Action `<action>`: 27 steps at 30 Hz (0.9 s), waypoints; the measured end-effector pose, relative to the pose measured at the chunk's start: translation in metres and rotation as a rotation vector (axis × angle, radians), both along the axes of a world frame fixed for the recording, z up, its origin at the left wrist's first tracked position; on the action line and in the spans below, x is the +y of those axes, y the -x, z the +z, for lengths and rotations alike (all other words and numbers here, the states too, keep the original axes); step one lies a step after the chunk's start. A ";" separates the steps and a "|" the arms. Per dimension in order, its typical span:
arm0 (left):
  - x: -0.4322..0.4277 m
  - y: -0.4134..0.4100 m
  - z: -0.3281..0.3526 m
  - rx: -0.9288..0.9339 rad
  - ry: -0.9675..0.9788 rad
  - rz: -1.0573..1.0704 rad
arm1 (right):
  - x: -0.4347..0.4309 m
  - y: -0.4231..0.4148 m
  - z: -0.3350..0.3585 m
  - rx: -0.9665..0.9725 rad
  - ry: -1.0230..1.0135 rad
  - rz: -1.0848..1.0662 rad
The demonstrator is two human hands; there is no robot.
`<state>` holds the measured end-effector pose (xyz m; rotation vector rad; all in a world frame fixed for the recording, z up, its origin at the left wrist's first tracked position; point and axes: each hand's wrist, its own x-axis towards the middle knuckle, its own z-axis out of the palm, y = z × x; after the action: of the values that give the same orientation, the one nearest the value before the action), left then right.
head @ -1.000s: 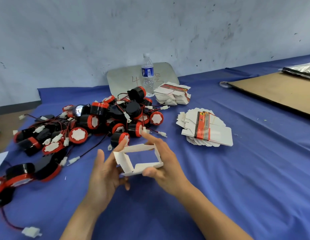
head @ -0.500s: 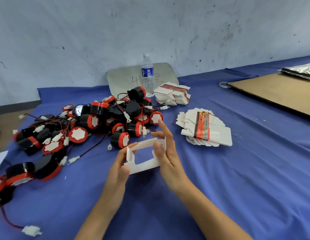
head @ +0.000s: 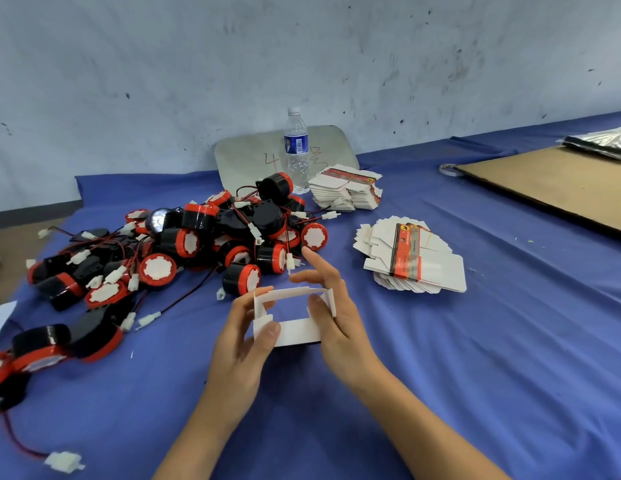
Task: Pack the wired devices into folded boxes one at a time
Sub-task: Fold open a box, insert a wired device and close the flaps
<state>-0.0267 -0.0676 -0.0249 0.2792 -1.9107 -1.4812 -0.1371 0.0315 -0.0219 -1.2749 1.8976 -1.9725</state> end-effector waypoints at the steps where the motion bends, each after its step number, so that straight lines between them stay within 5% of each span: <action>1: 0.000 0.000 0.001 0.006 -0.008 0.001 | 0.000 0.000 0.000 -0.007 -0.001 0.010; 11: -0.004 0.001 0.002 -0.030 -0.023 0.086 | 0.000 -0.008 0.000 0.090 -0.028 0.044; 27: -0.006 -0.002 0.004 -0.004 -0.145 0.100 | -0.001 -0.008 0.008 -0.055 -0.155 0.228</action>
<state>-0.0250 -0.0736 -0.0210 0.4378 -1.7690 -1.5553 -0.1292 0.0304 -0.0140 -1.3137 1.7535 -1.6962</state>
